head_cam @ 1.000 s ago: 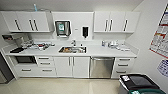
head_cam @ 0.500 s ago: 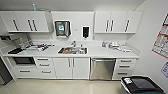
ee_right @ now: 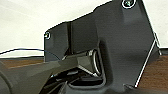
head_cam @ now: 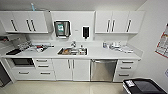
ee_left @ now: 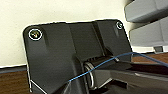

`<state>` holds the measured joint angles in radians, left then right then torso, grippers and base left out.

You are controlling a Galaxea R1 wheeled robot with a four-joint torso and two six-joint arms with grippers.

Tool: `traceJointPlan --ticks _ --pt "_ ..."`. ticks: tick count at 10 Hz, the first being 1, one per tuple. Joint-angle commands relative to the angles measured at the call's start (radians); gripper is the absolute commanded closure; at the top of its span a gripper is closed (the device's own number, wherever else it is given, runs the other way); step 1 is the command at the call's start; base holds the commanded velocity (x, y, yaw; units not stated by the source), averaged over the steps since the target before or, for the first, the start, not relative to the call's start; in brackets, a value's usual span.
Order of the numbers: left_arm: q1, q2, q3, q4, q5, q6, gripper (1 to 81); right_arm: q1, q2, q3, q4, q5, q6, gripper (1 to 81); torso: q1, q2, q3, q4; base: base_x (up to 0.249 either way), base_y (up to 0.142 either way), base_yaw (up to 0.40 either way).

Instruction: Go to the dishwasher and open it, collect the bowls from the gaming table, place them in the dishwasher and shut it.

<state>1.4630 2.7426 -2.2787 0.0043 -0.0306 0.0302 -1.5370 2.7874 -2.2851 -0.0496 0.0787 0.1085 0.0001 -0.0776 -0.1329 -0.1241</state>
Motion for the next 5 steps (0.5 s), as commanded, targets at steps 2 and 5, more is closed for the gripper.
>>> traceJointPlan --ticks 2,5 --pt "-0.048 -0.015 0.013 0.0 0.051 0.005 1.0 0.045 -0.012 0.015 -0.009 -0.053 -0.001 1.0 0.0 0.0 0.0 0.0 0.102 0.0 0.0" --pt "-0.048 -0.015 0.013 0.0 0.051 0.005 1.0 0.045 -0.012 0.014 -0.009 -0.051 -0.001 1.0 0.0 0.0 0.0 0.0 0.102 0.0 0.0"
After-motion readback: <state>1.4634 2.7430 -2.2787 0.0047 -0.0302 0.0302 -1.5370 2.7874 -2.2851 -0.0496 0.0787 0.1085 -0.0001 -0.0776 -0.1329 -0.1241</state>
